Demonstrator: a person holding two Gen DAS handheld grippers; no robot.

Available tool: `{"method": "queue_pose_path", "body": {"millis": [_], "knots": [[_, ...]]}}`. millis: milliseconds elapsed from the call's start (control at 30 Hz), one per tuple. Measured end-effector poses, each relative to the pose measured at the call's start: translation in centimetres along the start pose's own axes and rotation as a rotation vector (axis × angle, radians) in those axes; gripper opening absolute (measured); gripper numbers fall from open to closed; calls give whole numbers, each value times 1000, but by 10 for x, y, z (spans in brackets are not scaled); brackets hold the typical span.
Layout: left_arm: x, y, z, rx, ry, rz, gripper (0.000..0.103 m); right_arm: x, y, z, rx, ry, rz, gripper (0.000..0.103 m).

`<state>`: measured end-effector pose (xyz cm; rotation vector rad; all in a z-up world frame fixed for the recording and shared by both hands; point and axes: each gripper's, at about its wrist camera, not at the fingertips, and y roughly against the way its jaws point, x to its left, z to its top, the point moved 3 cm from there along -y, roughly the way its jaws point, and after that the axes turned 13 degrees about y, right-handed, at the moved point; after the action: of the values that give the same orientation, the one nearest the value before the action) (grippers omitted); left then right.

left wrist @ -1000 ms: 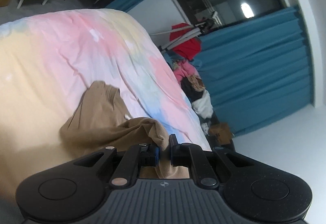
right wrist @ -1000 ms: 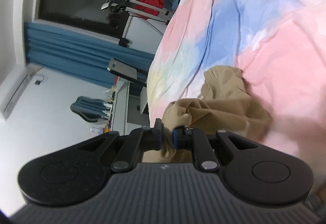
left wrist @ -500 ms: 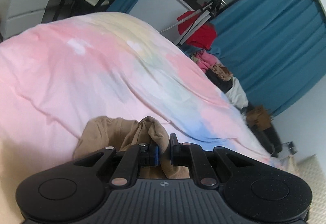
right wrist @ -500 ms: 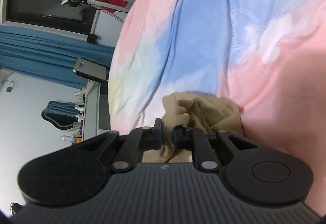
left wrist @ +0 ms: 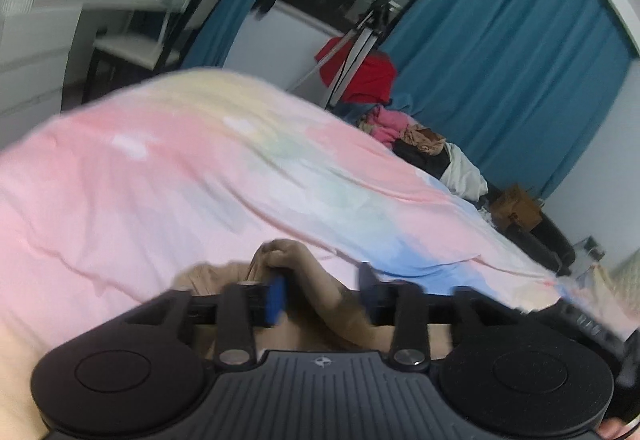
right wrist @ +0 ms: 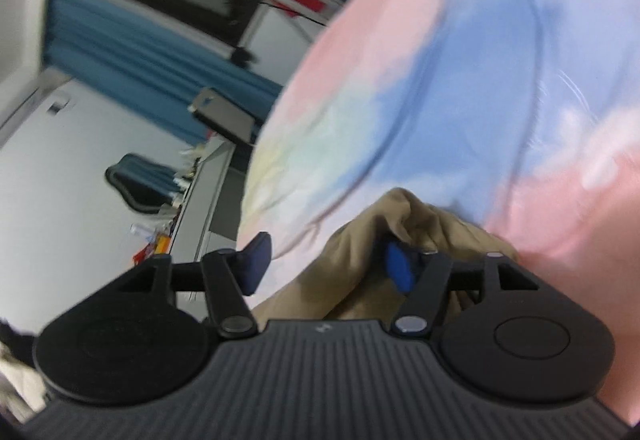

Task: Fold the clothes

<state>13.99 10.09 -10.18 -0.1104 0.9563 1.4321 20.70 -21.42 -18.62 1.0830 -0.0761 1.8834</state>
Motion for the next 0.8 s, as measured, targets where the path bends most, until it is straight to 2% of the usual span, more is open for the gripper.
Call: {"method": "queue_pose_path", "body": {"millis": [33,100,167,233,400,600,800], "knots": [[-2,3,0,-13,-26,5,69,6,2,1,-12,39,1,65],[-7,8,-2,-36,-88,14,76,17,6,2,-32,153,-31,65],[-11,4,-8,-16,-157,32,76,28,8,1,-38,265,-71,65],[-15,1,-14,5,-225,50,77,32,3,-2,-2,351,-133,65],[-9,-19,-33,96,-305,142,76,40,-19,-21,93,544,-252,65],[-11,-14,-41,76,-346,148,76,44,-10,-30,78,607,-272,65],[-24,22,-48,40,-346,122,76,64,16,-40,41,651,-287,65]]}}
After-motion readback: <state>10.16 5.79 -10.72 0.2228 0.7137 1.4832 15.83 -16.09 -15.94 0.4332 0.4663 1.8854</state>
